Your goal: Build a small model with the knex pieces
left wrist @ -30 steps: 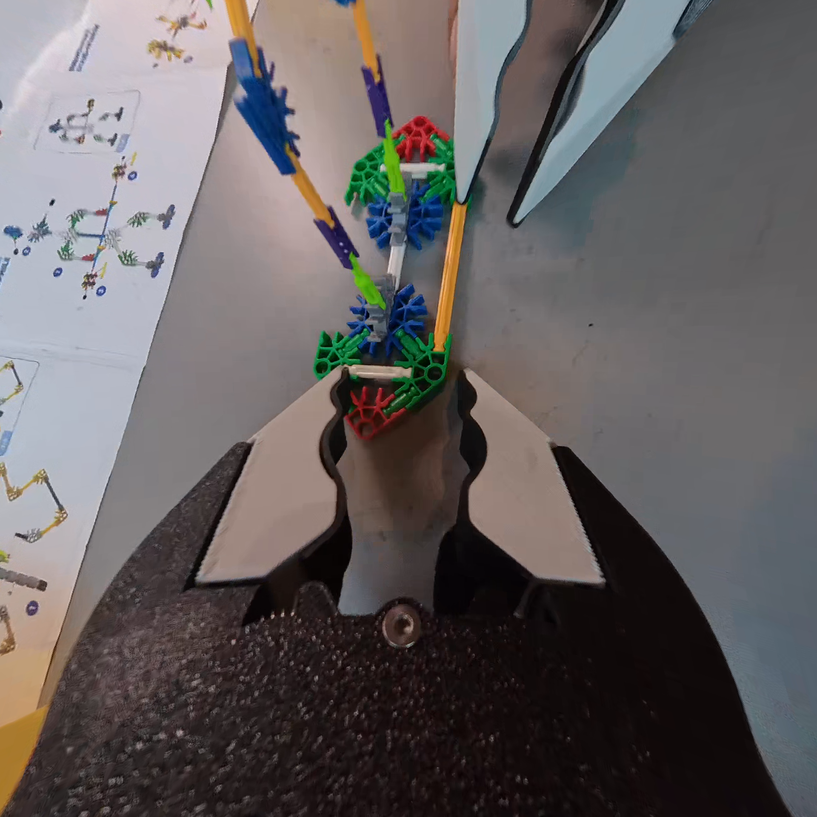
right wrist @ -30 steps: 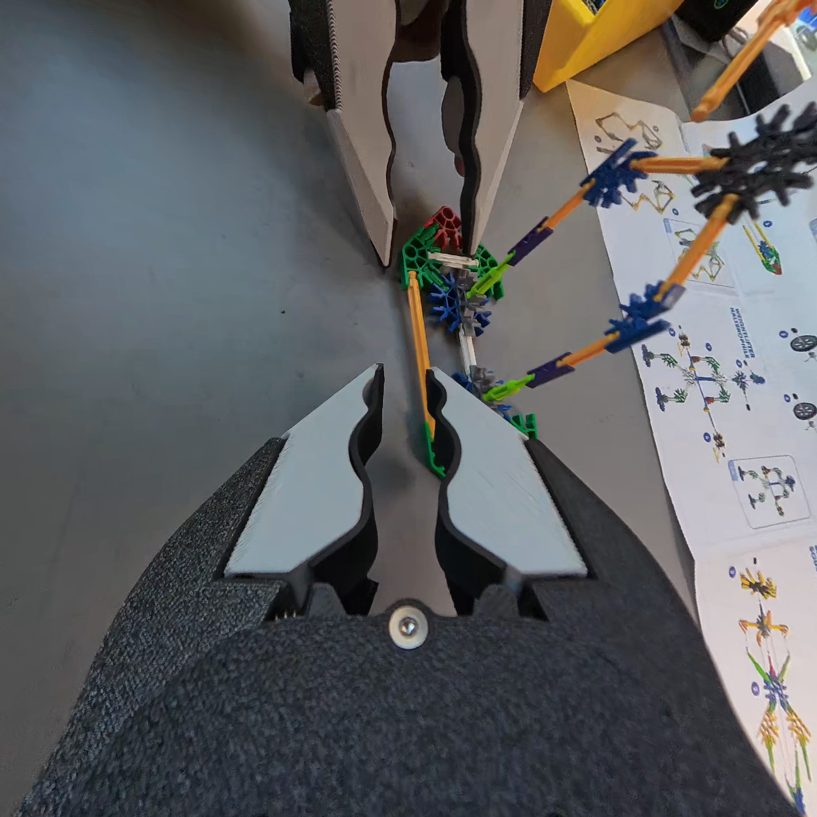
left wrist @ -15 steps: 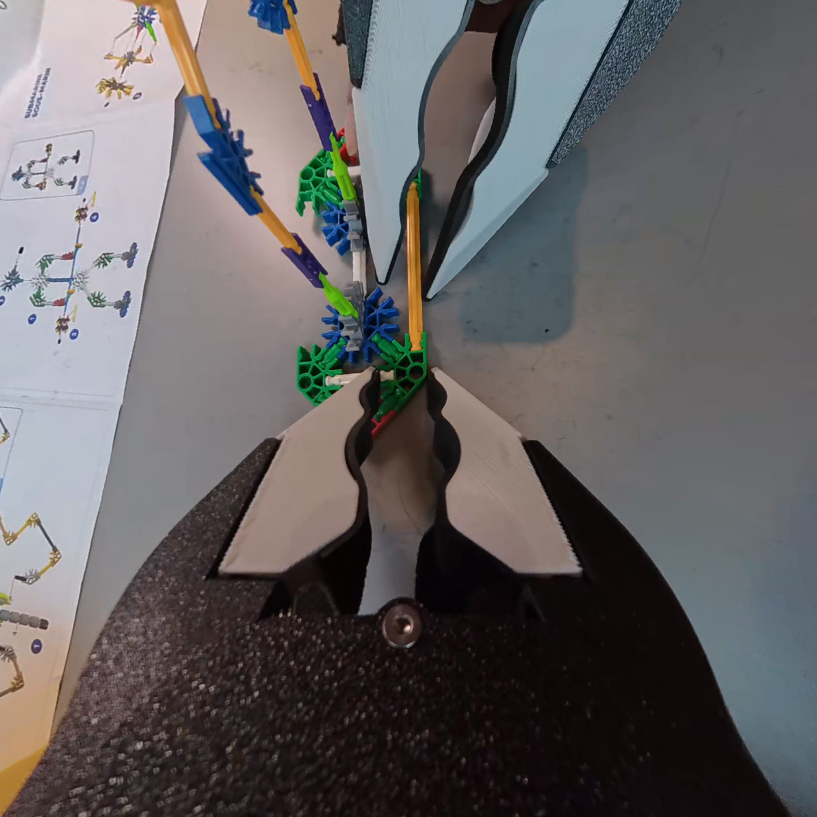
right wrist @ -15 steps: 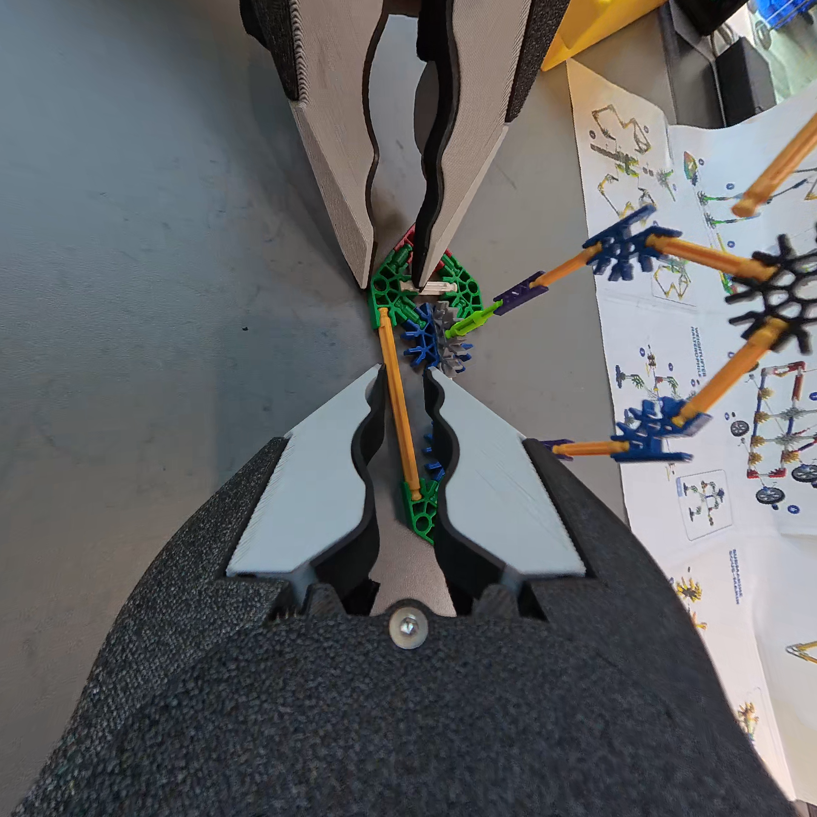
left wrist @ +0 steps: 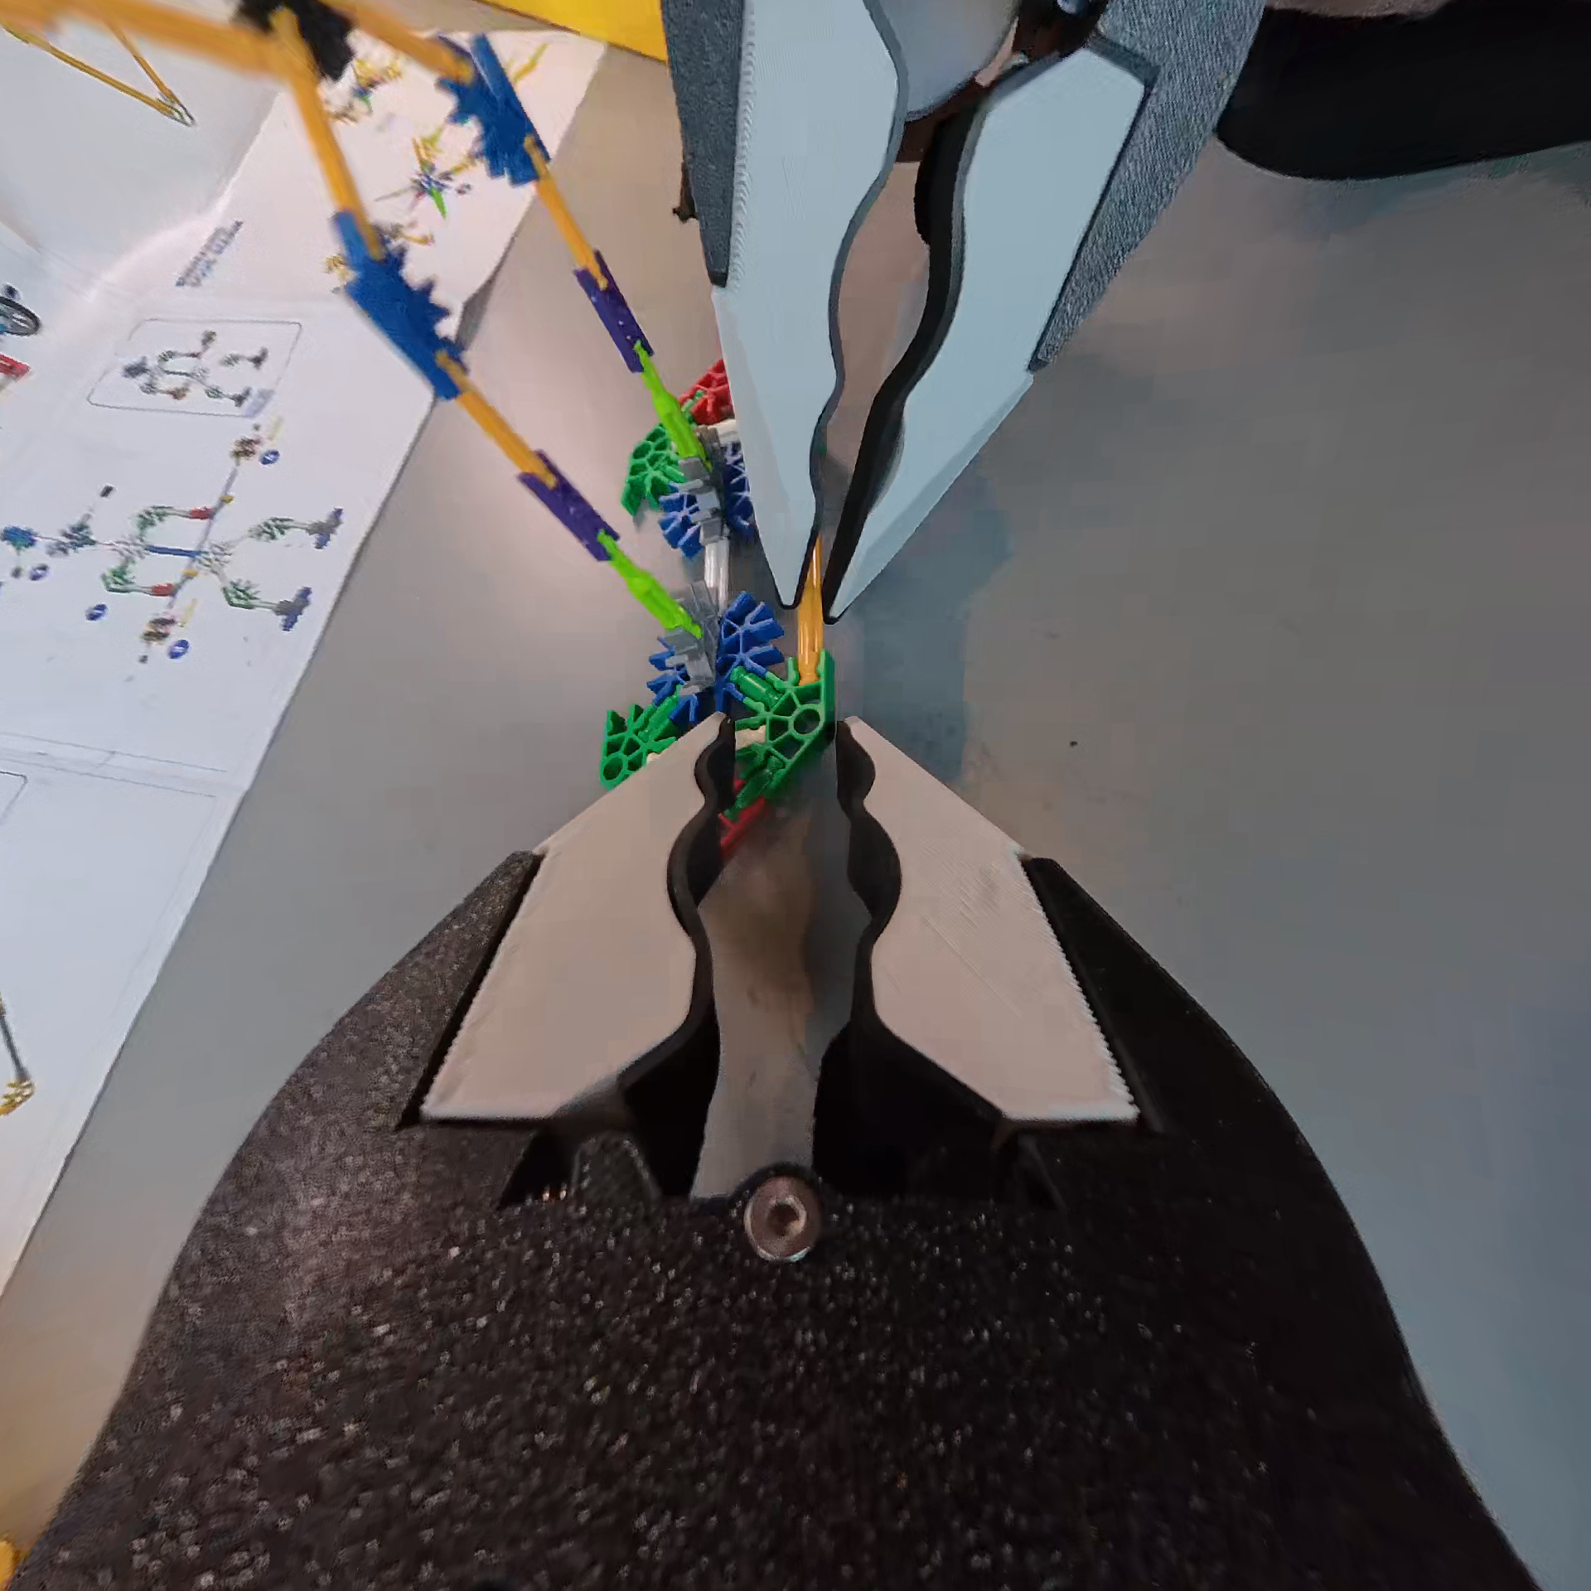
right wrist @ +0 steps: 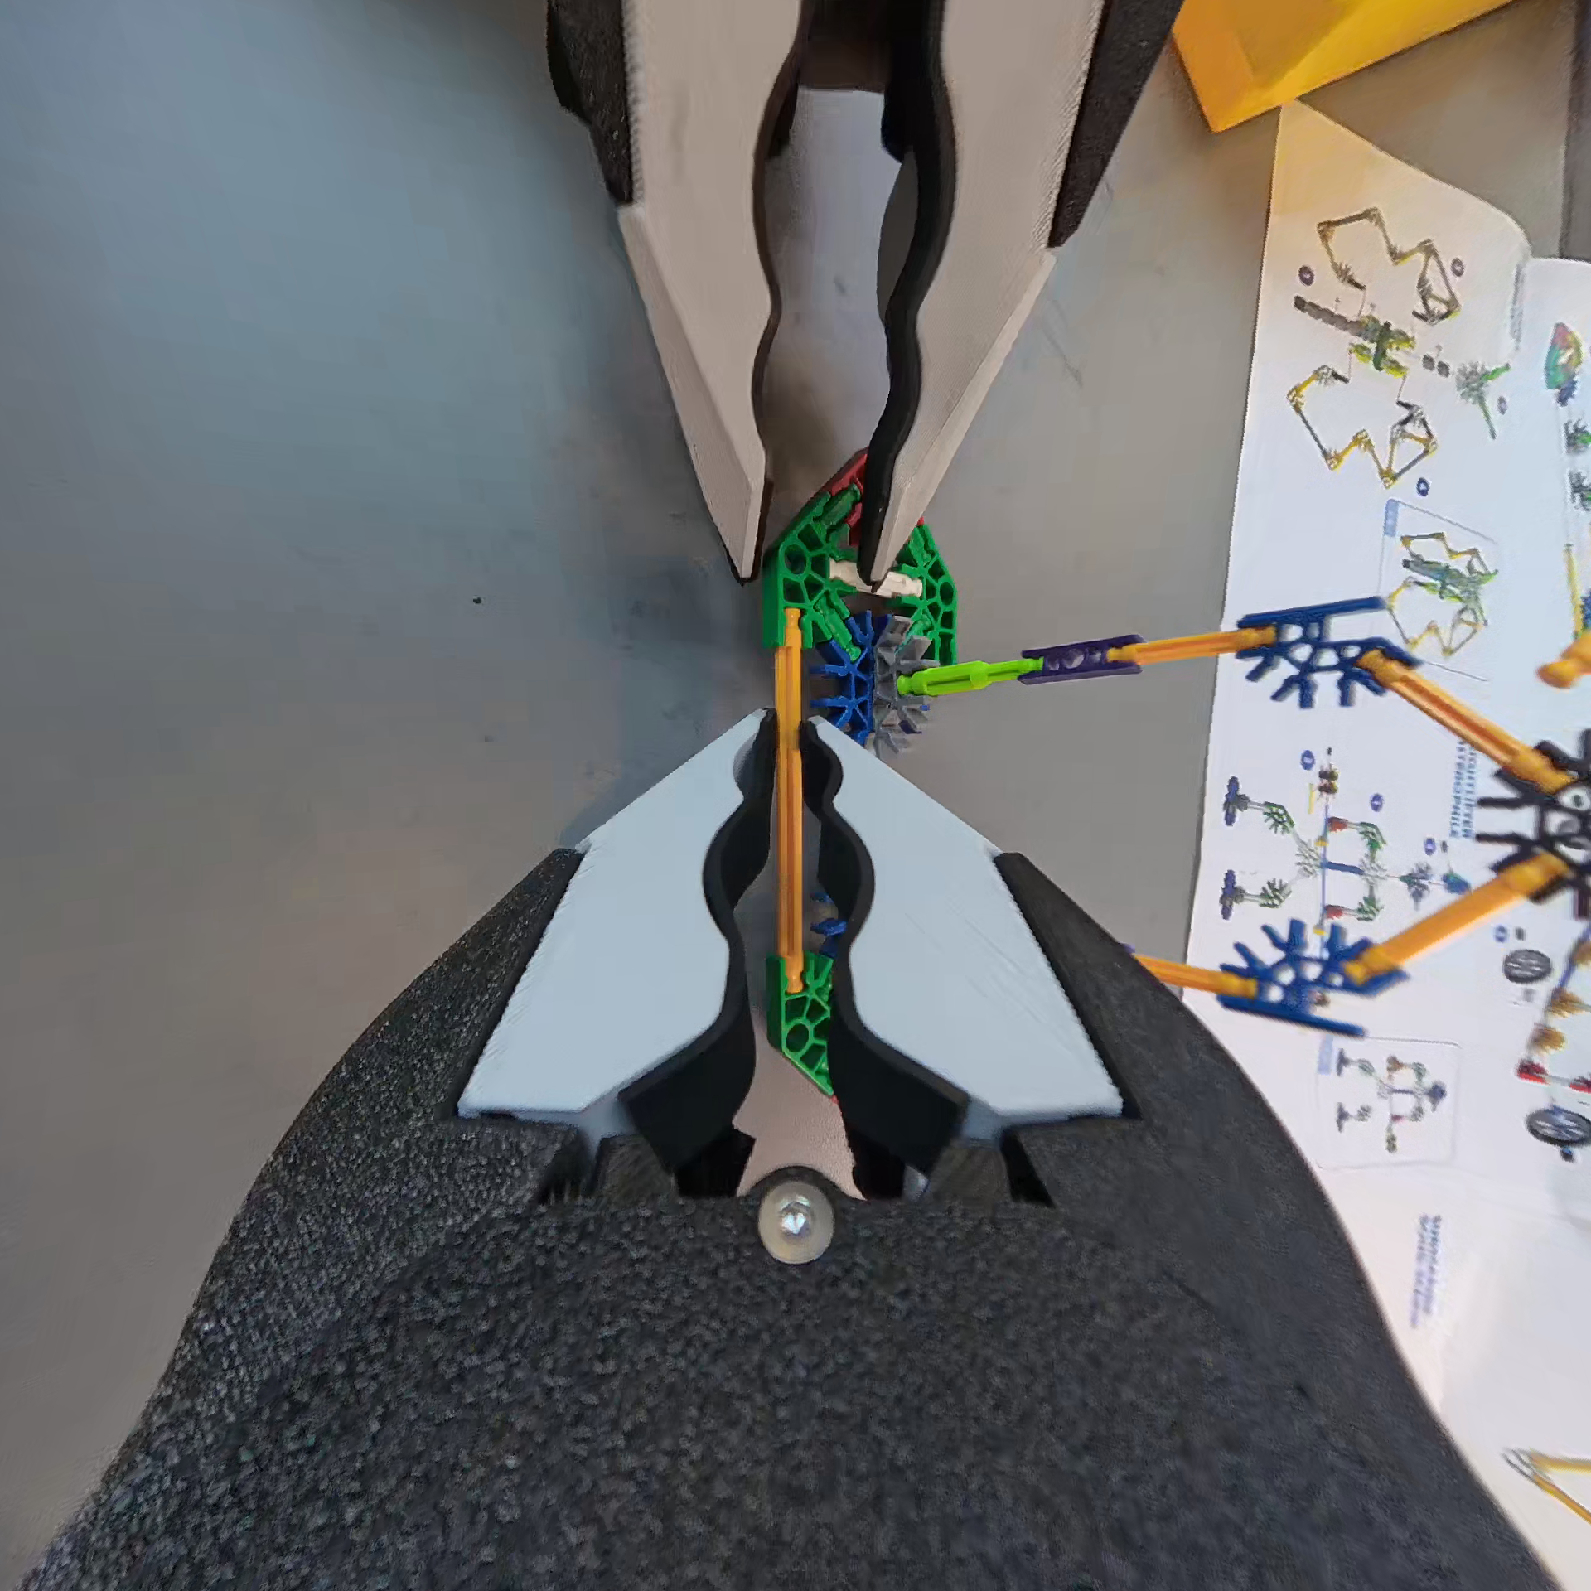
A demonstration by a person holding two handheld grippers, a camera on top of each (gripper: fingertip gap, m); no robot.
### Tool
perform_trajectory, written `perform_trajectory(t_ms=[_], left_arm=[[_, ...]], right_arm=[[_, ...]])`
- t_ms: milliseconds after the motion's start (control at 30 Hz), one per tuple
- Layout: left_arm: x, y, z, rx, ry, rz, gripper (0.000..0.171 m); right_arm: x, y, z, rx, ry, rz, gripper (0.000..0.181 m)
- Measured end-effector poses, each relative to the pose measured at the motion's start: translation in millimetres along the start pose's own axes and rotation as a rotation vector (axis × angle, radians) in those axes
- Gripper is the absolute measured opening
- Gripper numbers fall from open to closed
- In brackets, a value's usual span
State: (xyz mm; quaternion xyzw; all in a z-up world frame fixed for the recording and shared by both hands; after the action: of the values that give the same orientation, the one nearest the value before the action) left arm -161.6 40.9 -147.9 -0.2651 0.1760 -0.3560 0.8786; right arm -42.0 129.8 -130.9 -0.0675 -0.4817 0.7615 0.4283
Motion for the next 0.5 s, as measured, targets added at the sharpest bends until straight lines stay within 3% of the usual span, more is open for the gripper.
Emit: perform_trajectory(t_ms=[100,200,500], left_arm=[[0.9,4.8,3.8,0.001,0.098,0.091,0.025],[-2.5,11.4,11.9,-0.008,0.169,0.179,0.016],[-11.4,34.9,36.5,-0.128,0.388,0.277,0.007]], right_arm=[[15.1,-7.0,-4.1,0.059,0.058,0.072,0.004],[22.0,-13.3,-11.0,0.114,0.110,0.084,0.004],[30.6,-29.2,-32.7,0.102,0.157,0.001,0.004]])
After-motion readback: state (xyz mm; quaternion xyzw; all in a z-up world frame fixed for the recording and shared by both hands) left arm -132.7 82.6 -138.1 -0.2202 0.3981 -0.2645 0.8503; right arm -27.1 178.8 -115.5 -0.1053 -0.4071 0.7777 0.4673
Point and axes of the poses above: each gripper's, where its closed fingertips meet, y out along the fingers, z out of its top, x = y × z across the jaws, the point moved 9 cm from there along -y, back along the fingers
